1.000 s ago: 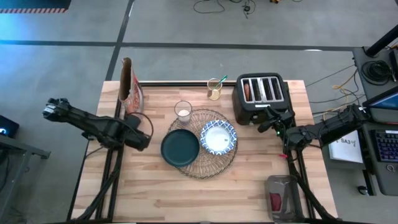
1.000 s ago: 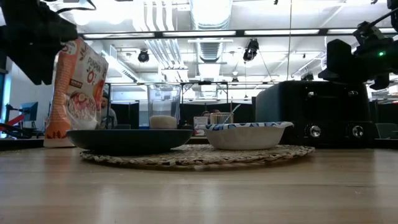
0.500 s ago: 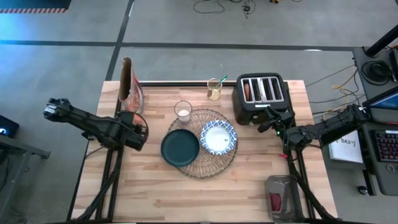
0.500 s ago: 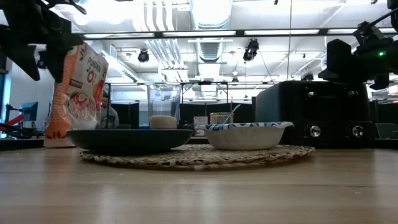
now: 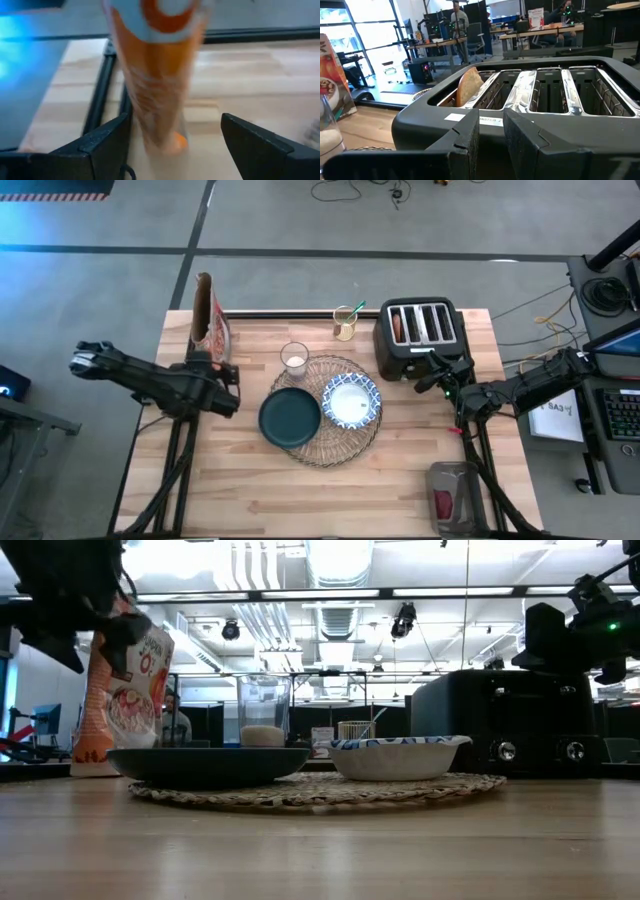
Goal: Arrange a breakfast setting
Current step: Pour the cereal from the orange cereal box into the white bowl on the brown placemat
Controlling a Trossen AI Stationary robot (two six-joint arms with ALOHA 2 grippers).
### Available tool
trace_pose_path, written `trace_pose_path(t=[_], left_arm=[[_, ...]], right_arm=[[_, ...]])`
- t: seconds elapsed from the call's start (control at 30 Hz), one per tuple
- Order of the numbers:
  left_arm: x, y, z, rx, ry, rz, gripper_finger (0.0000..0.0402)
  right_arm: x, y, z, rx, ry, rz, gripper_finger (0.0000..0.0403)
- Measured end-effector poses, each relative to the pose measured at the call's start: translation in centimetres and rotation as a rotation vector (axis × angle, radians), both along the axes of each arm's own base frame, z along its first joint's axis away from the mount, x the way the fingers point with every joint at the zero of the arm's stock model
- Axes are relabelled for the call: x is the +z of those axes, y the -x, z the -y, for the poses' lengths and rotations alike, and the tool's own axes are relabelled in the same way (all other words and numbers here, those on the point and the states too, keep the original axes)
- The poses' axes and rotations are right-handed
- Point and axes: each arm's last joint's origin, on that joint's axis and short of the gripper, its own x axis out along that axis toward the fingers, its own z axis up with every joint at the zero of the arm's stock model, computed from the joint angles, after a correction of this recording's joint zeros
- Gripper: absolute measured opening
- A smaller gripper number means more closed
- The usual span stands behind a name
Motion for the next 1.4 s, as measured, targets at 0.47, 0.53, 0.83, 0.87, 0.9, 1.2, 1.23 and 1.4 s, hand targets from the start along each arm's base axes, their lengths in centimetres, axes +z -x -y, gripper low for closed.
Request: trace_pose_path(t=[0.47, 0.53, 0.83, 0.87, 0.9, 1.2, 1.23, 1.4], left_arm=[[-3.2, -0.2, -2.2, 0.099, -0.147, -0.076, 0.0292], [-3.8, -0.3, -2.2, 0.09, -0.166, -0.062, 0.0292], [-5.8, -0.4, -2.3, 0.088, -0.183, -0.012, 0.018], [-5.9, -0.3, -2.3, 0.088, -0.183, -0.011, 0.0153], [-5.9, -0.3, -2.3, 0.089, -0.183, -0.011, 0.0125], [-5.5, -0.7, -2.2, 0.066, -0.175, -0.019, 0.0004], [-5.3, -0.9, -2.2, 0.056, -0.17, -0.023, 0.0003], [-3.2, -1.6, -2.1, 0.026, -0.172, -0.057, 0.0001]], right_arm=[[0.0, 0.0, 0.0, 0.0, 0.0, 0.0, 0.0079], [0.0, 0.0, 0.0, 0.0, 0.0, 0.0, 0.0079], [0.0, 0.0, 0.0, 0.0, 0.0, 0.0, 0.0079], [0.0, 0.0, 0.0, 0.0, 0.0, 0.0, 0.0079], [0.0, 0.0, 0.0, 0.0, 0.0, 0.0, 0.0079], [0.0, 0.0, 0.0, 0.0, 0.0, 0.0, 0.0079], [0.0, 0.0, 0.0, 0.0, 0.0, 0.0, 0.0079], [0.0, 0.0, 0.0, 0.0, 0.0, 0.0, 0.0079]])
